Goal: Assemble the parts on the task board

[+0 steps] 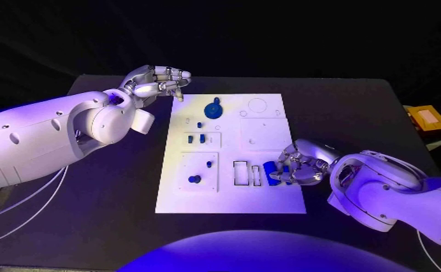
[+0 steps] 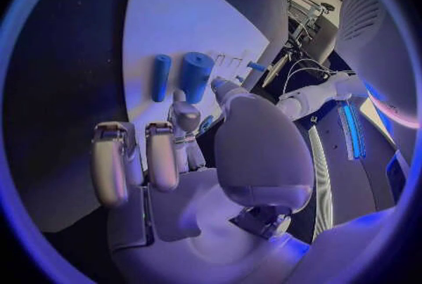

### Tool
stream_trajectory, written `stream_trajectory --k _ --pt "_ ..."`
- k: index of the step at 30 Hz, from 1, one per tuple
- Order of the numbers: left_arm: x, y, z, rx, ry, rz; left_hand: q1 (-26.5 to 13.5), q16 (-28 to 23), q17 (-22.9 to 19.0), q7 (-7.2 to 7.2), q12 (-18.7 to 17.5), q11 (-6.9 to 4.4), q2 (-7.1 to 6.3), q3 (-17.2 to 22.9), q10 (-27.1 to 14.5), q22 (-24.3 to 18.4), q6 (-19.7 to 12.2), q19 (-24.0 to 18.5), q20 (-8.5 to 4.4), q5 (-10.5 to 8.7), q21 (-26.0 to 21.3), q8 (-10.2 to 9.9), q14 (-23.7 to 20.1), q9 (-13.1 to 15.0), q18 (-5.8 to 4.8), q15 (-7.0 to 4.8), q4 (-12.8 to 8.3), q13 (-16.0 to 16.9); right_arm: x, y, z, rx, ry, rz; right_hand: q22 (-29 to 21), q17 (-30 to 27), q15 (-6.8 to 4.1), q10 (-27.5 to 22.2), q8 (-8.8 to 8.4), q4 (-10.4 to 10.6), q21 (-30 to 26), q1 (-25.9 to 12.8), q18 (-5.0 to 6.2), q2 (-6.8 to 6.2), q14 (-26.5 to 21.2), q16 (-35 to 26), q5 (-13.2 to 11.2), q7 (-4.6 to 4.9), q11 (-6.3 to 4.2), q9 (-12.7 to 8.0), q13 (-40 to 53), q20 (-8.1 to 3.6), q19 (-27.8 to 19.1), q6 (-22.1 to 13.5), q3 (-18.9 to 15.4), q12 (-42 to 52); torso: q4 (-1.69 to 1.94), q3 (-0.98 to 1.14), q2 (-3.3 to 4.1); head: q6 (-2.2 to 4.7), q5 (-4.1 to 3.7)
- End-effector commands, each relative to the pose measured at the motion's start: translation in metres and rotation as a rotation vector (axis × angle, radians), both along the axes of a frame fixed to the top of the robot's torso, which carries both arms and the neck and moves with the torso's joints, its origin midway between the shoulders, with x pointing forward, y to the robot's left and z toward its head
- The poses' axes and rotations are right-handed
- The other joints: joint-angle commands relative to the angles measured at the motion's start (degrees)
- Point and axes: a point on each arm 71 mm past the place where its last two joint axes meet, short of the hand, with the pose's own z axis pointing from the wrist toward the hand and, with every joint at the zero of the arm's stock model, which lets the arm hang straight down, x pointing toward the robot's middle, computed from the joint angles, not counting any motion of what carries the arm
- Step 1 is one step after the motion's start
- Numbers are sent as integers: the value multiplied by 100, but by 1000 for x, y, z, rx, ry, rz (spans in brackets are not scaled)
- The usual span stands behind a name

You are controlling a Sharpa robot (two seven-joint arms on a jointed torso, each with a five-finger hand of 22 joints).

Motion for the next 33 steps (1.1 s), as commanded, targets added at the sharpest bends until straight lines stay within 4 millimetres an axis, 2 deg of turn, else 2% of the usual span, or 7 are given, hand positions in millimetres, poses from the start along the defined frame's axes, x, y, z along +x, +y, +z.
stream_trajectory --k 1,6,8,14,24,33 --pt "-1 -2 1 -14 -2 -15 -5 -30 -7 119 35 -4 55 -29 -50 -3 -21 0 19 11 -20 -14 -52 -9 74 4 1 -8 0 3 -2 -31 -8 6 1377 34 -44 36 31 -4 17 -80 -113 0 319 26 27 -36 10 12 5 -28 423 9 -57 16 -2 3 -1 -1 20" --pt "-1 -2 1 -14 0 -17 -5 -30 -7 119 35 -4 55 -29 -50 -3 -21 0 19 11 -20 -14 -52 -9 74 4 1 -8 3 5 -6 -47 -3 -3 1378 37 -47 34 46 3 20 -118 -114 23 319 27 26 -41 7 21 21 -29 424 21 -114 22 2 2 3 3 32" --pt "-1 -2 1 -14 2 -19 -13 -26 -9 118 46 -4 59 -34 -55 -5 -19 -2 20 12 -22 -10 -53 -9 74 5 4 -9 4 5 -8 -54 4 -13 1378 35 -50 38 64 5 19 -189 -114 98 318 27 -75 -48 2 34 51 -32 423 31 -186 39 1 2 4 0 35" --pt "-2 -1 1 -13 5 -20 -13 -26 -9 118 46 -4 59 -34 -55 -5 -19 -2 20 12 -22 -10 -53 -9 74 5 4 -9 5 11 -13 -62 21 -14 1380 63 -59 116 97 -5 29 -205 -116 143 324 41 -99 -63 -11 53 191 -37 427 63 -259 188 4 1 1 -1 41" --pt "-2 -1 1 -12 7 -20 -14 -25 -10 118 53 -4 62 -35 -57 -5 -18 -3 20 14 -24 -8 -55 -8 75 5 4 -9 3 22 -15 -53 46 10 1388 112 -82 183 161 -50 57 120 -122 184 334 68 13 -91 -38 92 347 -57 437 107 -338 328 -2 -5 -5 -13 52" --pt "-2 0 1 -11 9 -20 -11 -25 -12 118 58 -5 64 -34 -60 -6 -17 -3 20 16 -24 -6 -57 -8 76 4 1 -9 5 21 -15 -59 34 -13 1397 152 -99 223 193 -96 88 449 -128 257 342 90 155 -105 -56 109 445 -73 448 135 -303 403 6 -1 -4 -6 61"
